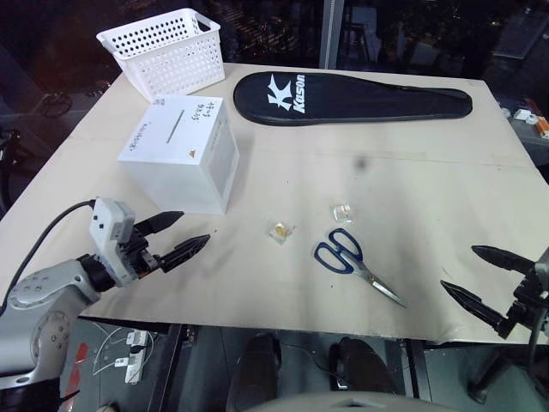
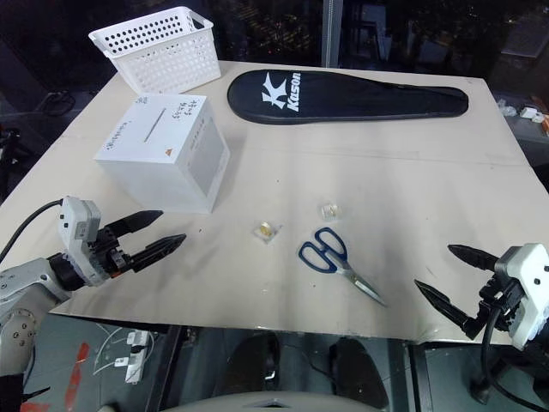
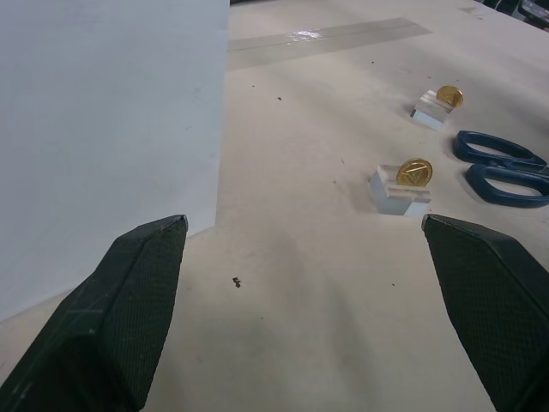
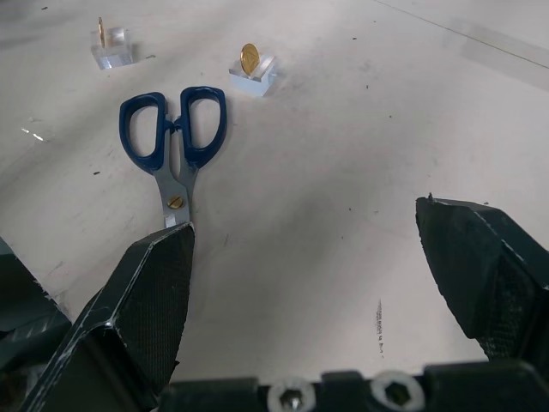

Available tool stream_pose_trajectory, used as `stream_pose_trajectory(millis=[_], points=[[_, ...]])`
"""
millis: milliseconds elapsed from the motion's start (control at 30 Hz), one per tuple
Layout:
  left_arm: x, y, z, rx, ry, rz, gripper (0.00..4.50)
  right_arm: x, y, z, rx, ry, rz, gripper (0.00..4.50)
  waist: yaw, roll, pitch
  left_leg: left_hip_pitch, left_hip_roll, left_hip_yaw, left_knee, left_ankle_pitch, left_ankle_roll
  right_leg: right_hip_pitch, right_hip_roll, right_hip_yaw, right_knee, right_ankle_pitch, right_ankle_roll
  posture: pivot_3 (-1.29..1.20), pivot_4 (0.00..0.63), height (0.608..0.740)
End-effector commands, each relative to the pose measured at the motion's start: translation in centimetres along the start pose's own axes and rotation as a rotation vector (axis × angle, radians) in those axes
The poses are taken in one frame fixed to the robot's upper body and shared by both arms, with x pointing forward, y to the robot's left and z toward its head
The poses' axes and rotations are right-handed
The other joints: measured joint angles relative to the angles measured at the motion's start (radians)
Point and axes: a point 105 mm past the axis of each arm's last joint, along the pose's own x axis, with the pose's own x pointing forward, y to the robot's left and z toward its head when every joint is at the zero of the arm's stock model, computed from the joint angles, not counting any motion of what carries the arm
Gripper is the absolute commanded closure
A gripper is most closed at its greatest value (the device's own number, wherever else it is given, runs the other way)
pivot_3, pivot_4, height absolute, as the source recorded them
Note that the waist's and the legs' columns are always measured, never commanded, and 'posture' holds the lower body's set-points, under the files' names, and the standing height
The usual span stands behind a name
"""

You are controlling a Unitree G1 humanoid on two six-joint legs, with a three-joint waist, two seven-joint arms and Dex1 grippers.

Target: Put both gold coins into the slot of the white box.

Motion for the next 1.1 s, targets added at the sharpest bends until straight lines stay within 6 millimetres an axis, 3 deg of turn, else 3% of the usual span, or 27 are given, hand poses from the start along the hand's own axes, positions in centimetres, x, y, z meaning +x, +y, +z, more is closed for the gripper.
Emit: stream_pose_trajectory(millis=[33,100,167,267,567,800,900,967,1000,1100], points=[[0.5,-2.4,3.2,0.075,-0.063,-0.181,0.03,0.9,0.9,1.2,-0.035,0.026,0.044,0.00,0.000,0.000,0.000,0.000,0.000,0.000,0.000,0.000,0.000,0.000,0.000,0.000,0.000,0.000,0.000,0.00,0.150,0.740],[0.6,-5.7,5.4,0.127,-0.083,-0.424,0.03,3.0,3.2,1.4,0.002,0.083,0.154,0.00,-0.003,-0.003,0.001,0.000,0.000,0.000,0.001,0.000,0.000,0.000,0.000,0.000,0.001,0.000,0.000,0.00,0.150,0.740],[0.3,-6.9,5.7,0.156,-0.052,-0.527,0.03,4.4,4.1,1.2,0.030,0.119,0.185,0.00,-0.004,-0.005,-0.001,0.000,0.005,0.001,0.001,0.000,0.000,-0.002,0.001,0.000,0.001,0.001,-0.002,0.00,0.150,0.740],[0.3,-7.3,6.1,0.156,-0.049,-0.554,0.03,5.9,4.6,1.2,0.055,0.130,0.190,0.00,-0.003,0.002,-0.004,0.001,0.003,0.001,0.000,0.000,0.000,-0.002,0.000,0.003,0.001,0.001,-0.002,0.00,0.150,0.740],[1.0,-9.0,6.2,0.176,-0.059,-0.595,0.03,9.7,4.5,-0.8,0.093,0.272,0.135,0.00,-0.002,0.001,-0.003,-0.001,0.000,0.003,-0.002,0.000,0.000,-0.004,0.001,0.003,0.000,0.002,0.003,0.00,0.150,0.740],[1.3,-9.1,6.0,0.173,-0.064,-0.590,0.03,11.9,5.9,-1.5,0.110,0.305,0.177,0.00,-0.003,0.001,-0.003,-0.001,0.000,0.002,-0.002,0.000,0.000,-0.004,0.002,0.003,0.000,0.002,0.003,0.00,0.150,0.740],[1.4,-9.2,6.1,0.174,-0.067,-0.587,0.00,12.1,5.9,-2.3,0.106,0.340,0.169,0.87,-0.003,-0.002,-0.004,-0.001,0.000,0.003,-0.002,0.000,0.000,-0.004,0.002,0.003,0.000,0.002,0.003,0.00,0.150,0.740],[1.4,-9.2,6.1,0.174,-0.068,-0.585,0.00,12.0,5.9,-2.5,0.106,0.351,0.165,1.98,-0.003,-0.002,-0.004,-0.001,0.000,0.003,-0.002,0.000,0.000,-0.003,0.002,0.003,0.000,0.002,0.003,0.00,0.150,0.740],[1.4,-9.1,6.0,0.173,-0.068,-0.584,0.00,11.9,5.9,-2.5,0.105,0.353,0.167,2.22,-0.003,-0.002,-0.004,0.000,0.000,0.003,-0.002,0.000,0.000,-0.003,0.002,0.003,0.000,0.002,0.003,0.00,0.150,0.740],[1.5,-9.2,5.9,0.167,-0.071,-0.581,0.00,11.5,6.0,-2.1,0.083,0.342,0.194,3.62,-0.003,-0.002,-0.004,-0.001,0.001,0.002,-0.002,0.000,0.000,-0.003,0.002,0.003,0.000,0.002,0.003,0.00,0.150,0.740]])
